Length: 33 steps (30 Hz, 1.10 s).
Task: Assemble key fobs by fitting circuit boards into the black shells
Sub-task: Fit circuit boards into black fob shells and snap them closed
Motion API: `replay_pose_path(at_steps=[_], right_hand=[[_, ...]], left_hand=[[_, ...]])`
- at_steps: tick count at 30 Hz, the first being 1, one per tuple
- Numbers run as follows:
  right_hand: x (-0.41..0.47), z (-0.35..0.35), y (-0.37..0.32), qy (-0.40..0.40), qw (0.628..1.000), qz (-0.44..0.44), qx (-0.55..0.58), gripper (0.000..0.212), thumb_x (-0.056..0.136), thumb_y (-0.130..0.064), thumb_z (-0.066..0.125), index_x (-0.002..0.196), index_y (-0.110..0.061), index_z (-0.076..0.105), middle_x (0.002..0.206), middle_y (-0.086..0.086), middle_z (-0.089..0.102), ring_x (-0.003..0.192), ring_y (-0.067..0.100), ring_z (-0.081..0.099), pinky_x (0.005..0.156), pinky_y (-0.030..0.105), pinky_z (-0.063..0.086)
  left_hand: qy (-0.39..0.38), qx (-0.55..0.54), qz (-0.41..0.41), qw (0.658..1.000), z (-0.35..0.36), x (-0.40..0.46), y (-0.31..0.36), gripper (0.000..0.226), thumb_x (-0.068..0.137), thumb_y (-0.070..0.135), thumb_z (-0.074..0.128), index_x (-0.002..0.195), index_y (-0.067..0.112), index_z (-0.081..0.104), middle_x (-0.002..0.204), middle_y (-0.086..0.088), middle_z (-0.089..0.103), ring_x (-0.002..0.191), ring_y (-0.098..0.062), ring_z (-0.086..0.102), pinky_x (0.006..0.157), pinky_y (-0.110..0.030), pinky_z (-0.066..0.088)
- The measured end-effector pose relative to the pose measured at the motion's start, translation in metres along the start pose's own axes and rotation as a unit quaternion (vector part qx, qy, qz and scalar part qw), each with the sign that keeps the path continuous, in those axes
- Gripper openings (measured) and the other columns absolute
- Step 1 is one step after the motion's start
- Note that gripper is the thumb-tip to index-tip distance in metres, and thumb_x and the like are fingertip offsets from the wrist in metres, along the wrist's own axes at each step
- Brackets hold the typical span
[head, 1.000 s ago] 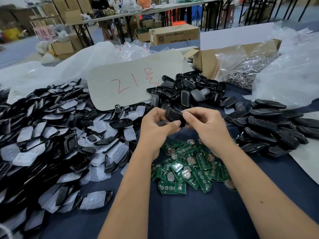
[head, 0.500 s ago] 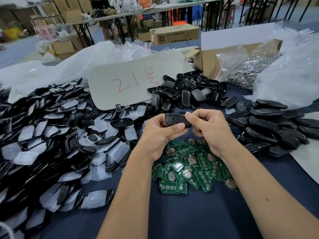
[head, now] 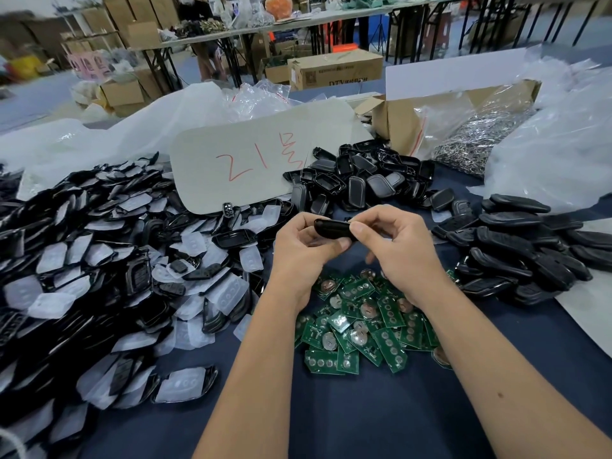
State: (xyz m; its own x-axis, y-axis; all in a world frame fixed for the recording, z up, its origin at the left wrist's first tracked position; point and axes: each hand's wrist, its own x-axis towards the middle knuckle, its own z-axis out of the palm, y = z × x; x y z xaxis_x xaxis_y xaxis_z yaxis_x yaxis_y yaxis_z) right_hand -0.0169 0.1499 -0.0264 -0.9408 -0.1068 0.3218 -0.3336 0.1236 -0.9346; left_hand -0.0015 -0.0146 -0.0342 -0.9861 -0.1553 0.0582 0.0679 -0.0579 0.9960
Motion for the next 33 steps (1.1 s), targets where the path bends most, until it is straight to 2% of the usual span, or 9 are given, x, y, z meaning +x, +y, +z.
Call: replay_pose_path(at_steps=[5,8,12,16,19,24,26,29,33], right_hand=[[0.000,-0.003,0.001,0.015,0.999,0.032,-0.011,0.021,0.099,-0.018,0.070,0.079,-0.026,0.074,0.077,0.002,0.074,0.048,0.019,0.062,0.048,0.025,0.050],[0.000,-0.003,-0.001,0.031,0.999,0.012,-0.043,0.019,0.098,-0.015,0.072,0.081,-0.025,0.074,0.077,0.001,0.073,0.060,0.017,0.066,0.053,0.027,0.054],[-0.001,-0.004,-0.009,0.043,0.993,-0.029,-0.105,0.012,0.097,-0.017,0.071,0.086,-0.023,0.073,0.080,-0.008,0.071,0.078,0.013,0.067,0.075,0.041,0.056],[-0.004,-0.017,-0.017,0.056,0.995,-0.021,-0.078,0.013,0.102,-0.017,0.065,0.089,-0.019,0.068,0.076,0.000,0.067,0.072,0.024,0.066,0.066,0.052,0.058],[-0.005,-0.045,-0.020,0.090,0.989,-0.029,-0.118,0.014,0.101,-0.016,0.065,0.088,-0.018,0.067,0.072,-0.002,0.066,0.067,0.020,0.064,0.063,0.045,0.060],[-0.004,-0.110,-0.024,0.171,0.960,-0.011,-0.224,0.015,0.097,-0.020,0.069,0.082,-0.019,0.070,0.067,-0.010,0.066,0.063,0.000,0.059,0.060,0.010,0.040],[-0.003,-0.135,-0.025,0.195,0.944,0.027,-0.265,0.018,0.095,-0.023,0.070,0.078,-0.022,0.071,0.065,-0.012,0.065,0.061,0.000,0.059,0.060,0.009,0.038],[-0.003,-0.163,-0.021,0.226,0.920,0.098,-0.305,0.018,0.092,-0.027,0.073,0.074,-0.023,0.073,0.068,-0.008,0.067,0.071,0.017,0.065,0.070,0.025,0.043],[-0.004,-0.178,-0.020,0.244,0.906,0.147,-0.315,0.007,0.088,-0.027,0.078,0.084,-0.021,0.081,0.067,-0.013,0.066,0.077,0.015,0.065,0.070,0.022,0.044]], left_hand=[[-0.019,-0.070,-0.034,0.997,0.000,-0.001,0.004,0.026,0.085,-0.009,0.077,0.099,0.012,0.070,0.093,-0.011,0.078,0.090,-0.027,0.077,0.077,-0.032,0.063],[0.018,-0.092,-0.044,0.995,0.000,-0.002,0.006,0.033,0.085,-0.012,0.076,0.107,0.012,0.070,0.100,-0.016,0.075,0.093,-0.032,0.077,0.077,-0.031,0.063],[0.078,0.043,0.054,0.995,0.003,-0.002,0.010,0.035,0.081,-0.004,0.082,0.103,0.020,0.068,0.097,-0.009,0.076,0.088,-0.031,0.076,0.083,-0.043,0.064],[0.085,0.096,0.127,0.984,0.025,-0.002,0.023,0.034,0.081,-0.001,0.082,0.093,0.025,0.064,0.086,-0.004,0.072,0.077,-0.021,0.077,0.073,-0.038,0.065],[0.055,0.127,0.126,0.982,0.053,0.002,0.030,0.033,0.080,0.001,0.084,0.087,0.025,0.062,0.082,-0.004,0.071,0.072,-0.021,0.076,0.071,-0.039,0.065],[-0.025,0.188,0.060,0.980,0.121,0.013,0.033,0.031,0.075,0.013,0.087,0.076,0.022,0.057,0.074,-0.005,0.069,0.068,-0.026,0.067,0.070,-0.045,0.061],[-0.047,0.206,0.029,0.977,0.152,0.014,0.032,0.031,0.074,0.019,0.088,0.073,0.022,0.058,0.072,0.001,0.065,0.071,-0.022,0.065,0.071,-0.039,0.057],[-0.079,0.284,0.014,0.955,0.188,0.011,0.027,0.030,0.078,0.034,0.086,0.075,0.025,0.058,0.083,0.006,0.067,0.092,-0.023,0.068,0.087,-0.039,0.053],[-0.092,0.404,0.053,0.909,0.206,0.009,0.028,0.036,0.080,0.047,0.082,0.070,0.028,0.052,0.091,0.006,0.067,0.104,-0.024,0.061,0.101,-0.043,0.043]])
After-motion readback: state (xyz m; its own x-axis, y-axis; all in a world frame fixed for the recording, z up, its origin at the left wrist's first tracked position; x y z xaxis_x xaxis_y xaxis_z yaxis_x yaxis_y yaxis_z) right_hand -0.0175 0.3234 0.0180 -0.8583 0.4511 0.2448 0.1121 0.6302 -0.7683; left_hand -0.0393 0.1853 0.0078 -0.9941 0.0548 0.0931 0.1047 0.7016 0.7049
